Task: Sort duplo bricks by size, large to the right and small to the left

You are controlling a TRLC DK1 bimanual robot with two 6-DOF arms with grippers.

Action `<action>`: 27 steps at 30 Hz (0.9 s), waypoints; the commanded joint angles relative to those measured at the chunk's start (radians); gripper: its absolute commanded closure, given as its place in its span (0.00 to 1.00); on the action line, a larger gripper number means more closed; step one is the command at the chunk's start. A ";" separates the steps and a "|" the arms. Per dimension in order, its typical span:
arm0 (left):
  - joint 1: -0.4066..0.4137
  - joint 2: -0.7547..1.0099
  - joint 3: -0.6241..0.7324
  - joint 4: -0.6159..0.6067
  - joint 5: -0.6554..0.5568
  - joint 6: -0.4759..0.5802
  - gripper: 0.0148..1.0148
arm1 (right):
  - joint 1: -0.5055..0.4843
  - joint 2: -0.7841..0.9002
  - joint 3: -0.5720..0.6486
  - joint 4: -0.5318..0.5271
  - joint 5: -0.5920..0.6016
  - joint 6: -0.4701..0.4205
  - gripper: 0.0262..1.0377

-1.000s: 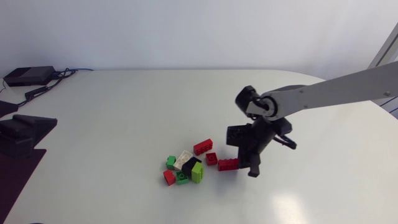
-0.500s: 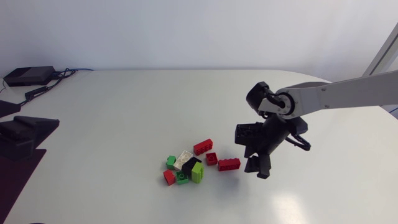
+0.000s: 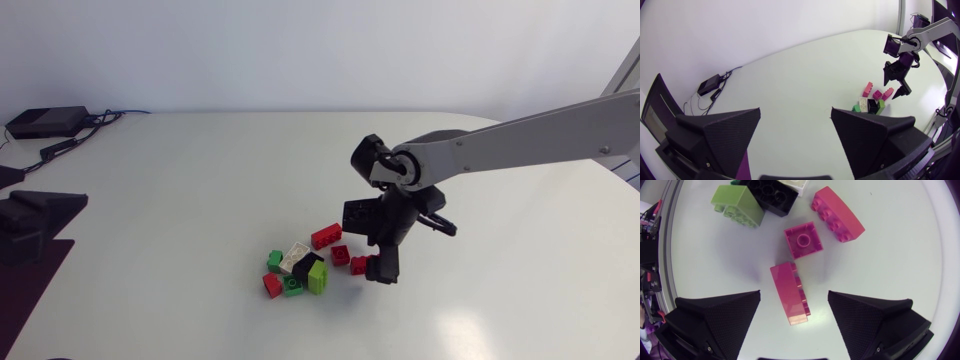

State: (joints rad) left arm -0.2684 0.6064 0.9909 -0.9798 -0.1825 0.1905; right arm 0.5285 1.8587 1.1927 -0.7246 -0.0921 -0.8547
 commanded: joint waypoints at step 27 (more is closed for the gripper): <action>0.008 -0.033 -0.029 -0.005 0.006 0.006 0.03 | -0.067 0.010 -0.108 0.111 -0.040 0.062 0.85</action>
State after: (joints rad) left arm -0.2676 0.5835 0.9882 -0.9802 -0.1825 0.1905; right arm 0.4839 1.8732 1.1423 -0.6128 -0.1318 -0.8032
